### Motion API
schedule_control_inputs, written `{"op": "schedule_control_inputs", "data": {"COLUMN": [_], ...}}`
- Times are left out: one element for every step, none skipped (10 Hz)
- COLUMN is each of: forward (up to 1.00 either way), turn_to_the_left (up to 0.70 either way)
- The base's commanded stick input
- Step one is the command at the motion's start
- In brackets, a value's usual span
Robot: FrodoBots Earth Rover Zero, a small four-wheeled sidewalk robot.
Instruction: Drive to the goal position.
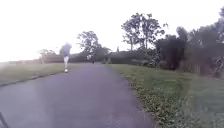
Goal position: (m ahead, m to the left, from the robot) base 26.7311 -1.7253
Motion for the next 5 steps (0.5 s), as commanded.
{"op": "schedule_control_inputs", "data": {"forward": [0.0,0.0,0.0,0.0,0.0], "turn_to_the_left": [0.0,0.0,0.22,0.3,0.39]}}
